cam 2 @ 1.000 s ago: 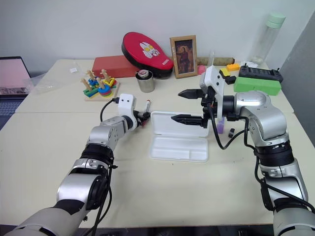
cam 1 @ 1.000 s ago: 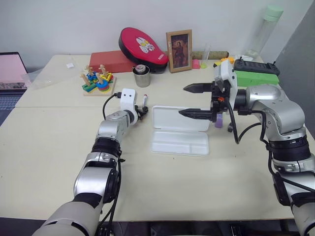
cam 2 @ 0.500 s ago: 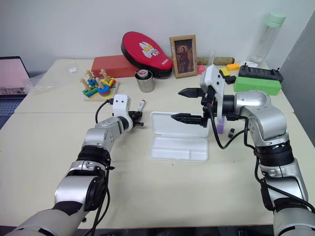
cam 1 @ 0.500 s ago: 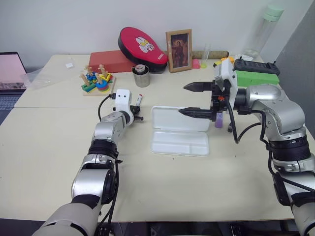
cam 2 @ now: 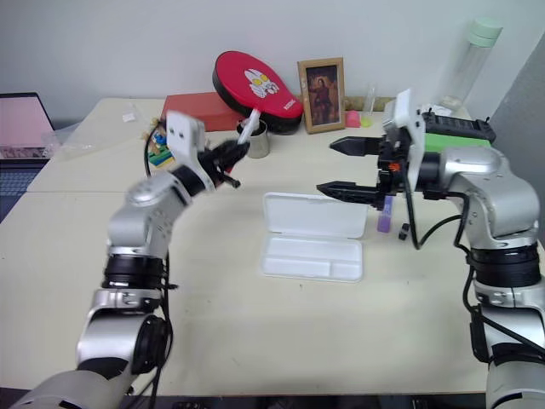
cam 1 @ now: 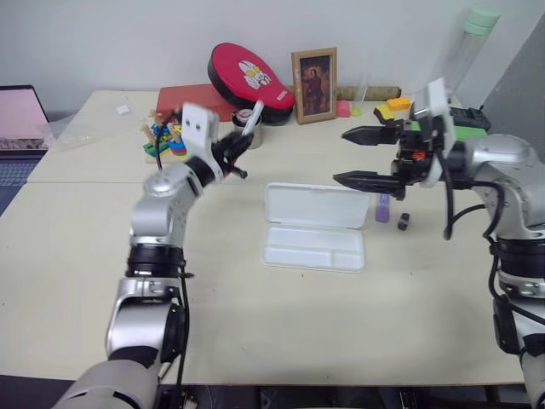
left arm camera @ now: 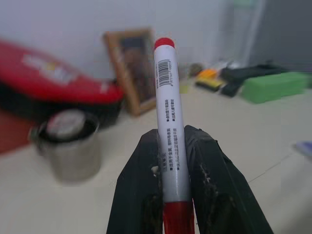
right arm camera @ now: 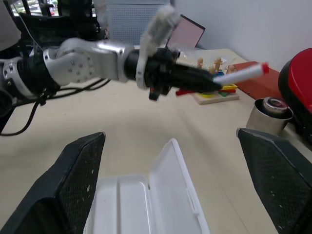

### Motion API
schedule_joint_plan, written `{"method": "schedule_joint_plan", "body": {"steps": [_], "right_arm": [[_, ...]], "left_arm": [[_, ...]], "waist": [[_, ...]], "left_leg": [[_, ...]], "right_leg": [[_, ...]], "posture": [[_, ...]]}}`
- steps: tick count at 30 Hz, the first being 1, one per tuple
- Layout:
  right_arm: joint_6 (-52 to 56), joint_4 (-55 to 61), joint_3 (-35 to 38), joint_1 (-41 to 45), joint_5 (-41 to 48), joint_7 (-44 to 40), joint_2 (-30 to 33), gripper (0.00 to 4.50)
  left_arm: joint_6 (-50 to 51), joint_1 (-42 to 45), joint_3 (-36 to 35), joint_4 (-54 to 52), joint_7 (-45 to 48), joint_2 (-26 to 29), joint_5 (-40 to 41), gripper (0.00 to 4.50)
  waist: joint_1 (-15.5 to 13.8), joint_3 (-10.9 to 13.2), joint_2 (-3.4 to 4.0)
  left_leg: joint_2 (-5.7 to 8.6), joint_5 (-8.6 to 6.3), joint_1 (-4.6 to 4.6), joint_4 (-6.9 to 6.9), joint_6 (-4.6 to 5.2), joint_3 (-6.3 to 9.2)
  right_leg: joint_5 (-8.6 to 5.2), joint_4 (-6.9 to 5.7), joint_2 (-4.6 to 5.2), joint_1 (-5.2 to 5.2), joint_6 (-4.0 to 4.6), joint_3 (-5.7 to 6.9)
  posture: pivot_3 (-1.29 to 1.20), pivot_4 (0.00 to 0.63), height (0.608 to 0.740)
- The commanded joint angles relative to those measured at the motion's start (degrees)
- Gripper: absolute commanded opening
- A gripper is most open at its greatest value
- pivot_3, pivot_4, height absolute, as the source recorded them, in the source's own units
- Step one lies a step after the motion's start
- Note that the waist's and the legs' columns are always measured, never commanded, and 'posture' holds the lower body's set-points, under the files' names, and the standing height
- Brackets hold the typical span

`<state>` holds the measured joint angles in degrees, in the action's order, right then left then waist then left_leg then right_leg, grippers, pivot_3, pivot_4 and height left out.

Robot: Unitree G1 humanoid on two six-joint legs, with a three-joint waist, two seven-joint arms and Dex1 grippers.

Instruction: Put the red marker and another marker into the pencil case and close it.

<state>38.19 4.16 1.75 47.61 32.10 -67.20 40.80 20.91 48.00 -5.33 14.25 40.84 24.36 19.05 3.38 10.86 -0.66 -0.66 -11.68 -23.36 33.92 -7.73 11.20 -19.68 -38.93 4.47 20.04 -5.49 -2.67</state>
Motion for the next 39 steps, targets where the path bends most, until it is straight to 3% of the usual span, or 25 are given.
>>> {"method": "schedule_joint_plan", "body": {"steps": [1, 6, 10, 12, 22, 38, 39], "right_arm": [[1.13, 2.86, 4.45, -0.17, 3.98, -0.77, 2.39, 4.50], [3.37, 6.25, 7.20, -1.62, 7.54, 0.11, 4.40, 4.50], [3.30, 10.92, 7.07, -7.56, 5.95, 1.69, 7.06, 4.50], [3.07, 12.85, 6.55, -10.26, 5.35, 1.99, 8.27, 4.50], [3.51, 17.97, 7.72, -17.22, 5.04, 7.72, 9.66, 4.50], [2.56, 16.51, 5.45, -19.58, 3.08, 8.93, 10.81, 4.50], [2.64, 16.42, 5.42, -19.42, 3.06, 8.94, 10.74, 4.50]], "left_arm": [[1.52, 2.47, 4.15, -5.82, 13.00, 3.74, 3.49, 0.41], [5.31, 4.27, 13.73, -9.31, 30.12, 9.16, 4.13, 0.41], [-5.47, 3.93, 27.34, -3.76, 38.33, 11.18, -8.22, 0.41], [-10.26, 4.07, 30.45, -0.34, 38.55, 10.54, -12.50, 0.41], [-7.97, 6.26, 31.79, 7.57, 34.61, 0.60, -16.44, 0.41], [-9.76, 7.07, 30.96, 12.47, 31.66, -2.18, -21.59, 0.41], [-9.46, 7.00, 30.81, 12.19, 31.74, -2.23, -21.42, 1.11]], "waist": [[0.04, 0.00, 0.00], [0.18, 0.01, 0.01], [0.12, 0.01, 0.01], [-0.01, 0.01, 0.01], [0.07, 0.05, -0.02], [0.06, 0.05, -0.02], [0.07, 0.05, -0.02]], "left_leg": [[0.00, 0.00, 0.00, 0.00, 0.01, 0.00], [-0.01, 0.01, -0.03, 0.01, 0.03, -0.01], [-0.01, 0.00, -0.01, 0.00, 0.04, -0.09], [-0.01, 0.00, 0.01, 0.02, 0.05, -0.10], [-0.02, -0.03, -0.17, 0.07, 0.23, -0.12], [-0.02, 0.00, -0.17, 0.08, 0.26, -0.12], [-0.01, 0.01, -0.17, 0.08, 0.25, -0.12]], "right_leg": [[0.00, 0.00, 0.00, 0.01, 0.00, 0.00], [0.00, -0.05, 0.00, 0.04, 0.00, 0.01], [-0.01, -0.01, 0.00, 0.00, 0.00, 0.00], [-0.01, -0.01, 0.00, -0.02, 0.00, 0.00], [-0.01, -0.03, 0.00, 0.10, -0.01, 0.03], [-0.01, -0.05, 0.00, 0.10, -0.01, 0.04], [-0.01, -0.05, 0.00, 0.10, -0.01, 0.04]], "posture": [[0.00, 0.150, 0.740], [0.00, 0.150, 0.740], [0.00, 0.150, 0.740], [0.00, 0.150, 0.740], [0.00, 0.150, 0.740], [0.00, 0.150, 0.740], [0.00, 0.150, 0.740]]}}
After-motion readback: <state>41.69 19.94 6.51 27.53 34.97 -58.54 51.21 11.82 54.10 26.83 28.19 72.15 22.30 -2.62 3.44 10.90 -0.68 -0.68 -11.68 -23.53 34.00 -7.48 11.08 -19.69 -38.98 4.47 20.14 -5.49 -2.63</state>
